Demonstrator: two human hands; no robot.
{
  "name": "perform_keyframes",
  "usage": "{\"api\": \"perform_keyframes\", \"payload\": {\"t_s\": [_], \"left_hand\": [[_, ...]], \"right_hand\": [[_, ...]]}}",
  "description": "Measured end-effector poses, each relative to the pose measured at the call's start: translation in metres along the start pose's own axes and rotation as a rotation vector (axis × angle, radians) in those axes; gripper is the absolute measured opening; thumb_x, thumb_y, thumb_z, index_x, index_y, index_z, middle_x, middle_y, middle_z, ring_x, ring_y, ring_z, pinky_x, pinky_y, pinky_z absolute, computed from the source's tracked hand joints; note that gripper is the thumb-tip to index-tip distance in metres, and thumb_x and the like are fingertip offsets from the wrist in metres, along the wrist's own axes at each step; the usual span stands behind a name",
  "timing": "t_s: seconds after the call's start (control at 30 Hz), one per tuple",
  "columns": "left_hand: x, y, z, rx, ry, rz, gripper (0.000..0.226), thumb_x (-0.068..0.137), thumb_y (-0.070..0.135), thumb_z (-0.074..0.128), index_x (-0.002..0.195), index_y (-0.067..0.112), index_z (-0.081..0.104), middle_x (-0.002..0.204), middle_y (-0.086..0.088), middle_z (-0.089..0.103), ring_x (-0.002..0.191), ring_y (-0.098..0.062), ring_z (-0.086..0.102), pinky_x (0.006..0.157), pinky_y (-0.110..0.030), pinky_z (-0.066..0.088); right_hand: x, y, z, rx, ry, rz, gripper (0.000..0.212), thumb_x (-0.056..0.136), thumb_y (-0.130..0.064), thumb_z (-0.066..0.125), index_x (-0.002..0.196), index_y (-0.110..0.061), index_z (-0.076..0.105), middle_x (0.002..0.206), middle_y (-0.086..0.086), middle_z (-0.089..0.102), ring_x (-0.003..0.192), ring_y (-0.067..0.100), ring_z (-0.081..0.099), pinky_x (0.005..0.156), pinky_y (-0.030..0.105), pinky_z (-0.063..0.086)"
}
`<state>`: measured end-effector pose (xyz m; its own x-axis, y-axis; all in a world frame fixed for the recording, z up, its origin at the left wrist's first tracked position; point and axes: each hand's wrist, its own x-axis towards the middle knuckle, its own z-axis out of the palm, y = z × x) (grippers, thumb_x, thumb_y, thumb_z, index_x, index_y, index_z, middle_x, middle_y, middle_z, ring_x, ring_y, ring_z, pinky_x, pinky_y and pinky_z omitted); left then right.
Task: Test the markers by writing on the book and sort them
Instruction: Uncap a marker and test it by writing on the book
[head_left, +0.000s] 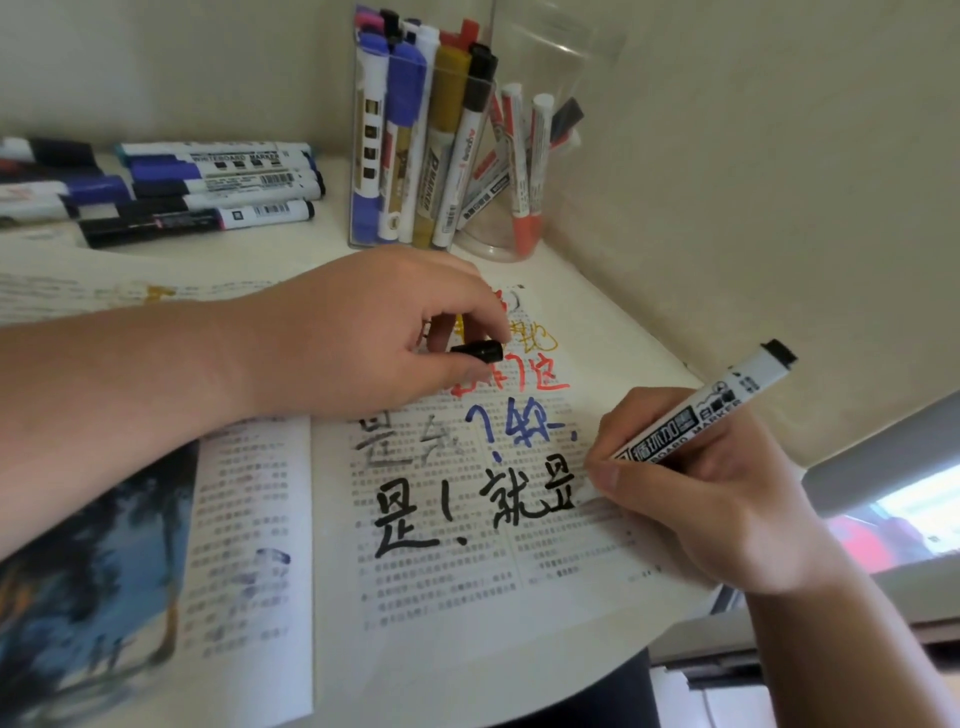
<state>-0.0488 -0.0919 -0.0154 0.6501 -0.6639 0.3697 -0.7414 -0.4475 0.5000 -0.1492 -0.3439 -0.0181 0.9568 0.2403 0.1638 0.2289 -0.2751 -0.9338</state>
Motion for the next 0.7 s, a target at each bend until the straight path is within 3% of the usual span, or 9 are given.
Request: {"api": "perform_keyframes", "payload": {"t_s": [0.07, 0.17, 0.3, 0.4, 0.53, 0.63, 0.7], "left_hand": [[0.000, 0.000, 0.000, -0.006, 0.007, -0.024, 0.028, 0.086, 0.042, 0.071, 0.113, 0.035, 0.069, 0.095, 0.020, 0.064, 0.090, -0.006, 0.060, 0.078, -0.024, 0.048], [-0.001, 0.002, 0.001, -0.117, 0.046, -0.091, 0.034, 0.083, 0.032, 0.079, 0.113, 0.038, 0.065, 0.095, 0.021, 0.067, 0.089, -0.005, 0.064, 0.079, -0.022, 0.051], [0.000, 0.002, -0.001, -0.252, 0.080, -0.195, 0.033, 0.077, 0.024, 0.084, 0.105, 0.033, 0.069, 0.093, 0.023, 0.070, 0.085, -0.002, 0.069, 0.081, -0.021, 0.055], [0.003, -0.003, -0.004, -0.297, 0.134, -0.270, 0.024, 0.076, 0.022, 0.086, 0.095, 0.028, 0.072, 0.085, 0.014, 0.074, 0.080, 0.000, 0.070, 0.078, -0.019, 0.056], [0.004, -0.013, -0.016, 0.020, 0.127, -0.267, 0.015, 0.079, 0.037, 0.082, 0.092, 0.034, 0.074, 0.086, 0.019, 0.067, 0.086, 0.008, 0.056, 0.070, -0.006, 0.038], [0.003, -0.022, -0.026, 0.081, 0.040, -0.345, 0.014, 0.079, 0.041, 0.081, 0.090, 0.034, 0.076, 0.084, 0.019, 0.066, 0.077, 0.012, 0.053, 0.064, -0.005, 0.037], [0.002, -0.027, -0.029, 0.055, 0.005, -0.382, 0.013, 0.081, 0.041, 0.080, 0.091, 0.033, 0.077, 0.080, 0.019, 0.068, 0.069, 0.013, 0.055, 0.059, -0.005, 0.037]], "right_hand": [[0.001, 0.004, -0.001, -0.002, 0.038, 0.002, 0.007, 0.071, 0.002, 0.064, 0.066, -0.001, 0.060, 0.054, 0.014, 0.051, 0.049, 0.024, 0.045, 0.050, 0.030, 0.034], [0.004, 0.007, 0.000, -0.028, 0.122, 0.019, 0.007, 0.066, 0.003, 0.058, 0.061, 0.001, 0.053, 0.051, 0.015, 0.039, 0.049, 0.017, 0.037, 0.050, 0.027, 0.028], [0.024, -0.005, -0.002, 0.114, 0.294, -0.056, 0.009, 0.062, -0.012, 0.069, 0.061, -0.008, 0.062, 0.047, 0.003, 0.040, 0.045, 0.014, 0.032, 0.045, 0.020, 0.027], [0.064, -0.028, -0.004, 0.202, 0.138, -0.183, 0.005, 0.072, -0.015, 0.073, 0.075, -0.015, 0.069, 0.053, 0.000, 0.048, 0.046, 0.015, 0.031, 0.045, 0.021, 0.025], [0.128, -0.056, 0.000, 0.200, -0.121, -0.179, 0.017, 0.073, 0.006, 0.072, 0.081, -0.009, 0.072, 0.062, 0.008, 0.056, 0.048, 0.015, 0.040, 0.045, 0.021, 0.032], [0.158, -0.055, 0.009, 0.077, -0.225, -0.129, 0.008, 0.079, -0.003, 0.069, 0.078, -0.009, 0.075, 0.059, 0.014, 0.047, 0.048, 0.021, 0.035, 0.045, 0.023, 0.029], [0.163, -0.044, 0.018, 0.013, -0.242, -0.166, 0.010, 0.083, -0.008, 0.071, 0.076, -0.016, 0.074, 0.058, 0.005, 0.053, 0.046, 0.021, 0.039, 0.044, 0.025, 0.030]]}}
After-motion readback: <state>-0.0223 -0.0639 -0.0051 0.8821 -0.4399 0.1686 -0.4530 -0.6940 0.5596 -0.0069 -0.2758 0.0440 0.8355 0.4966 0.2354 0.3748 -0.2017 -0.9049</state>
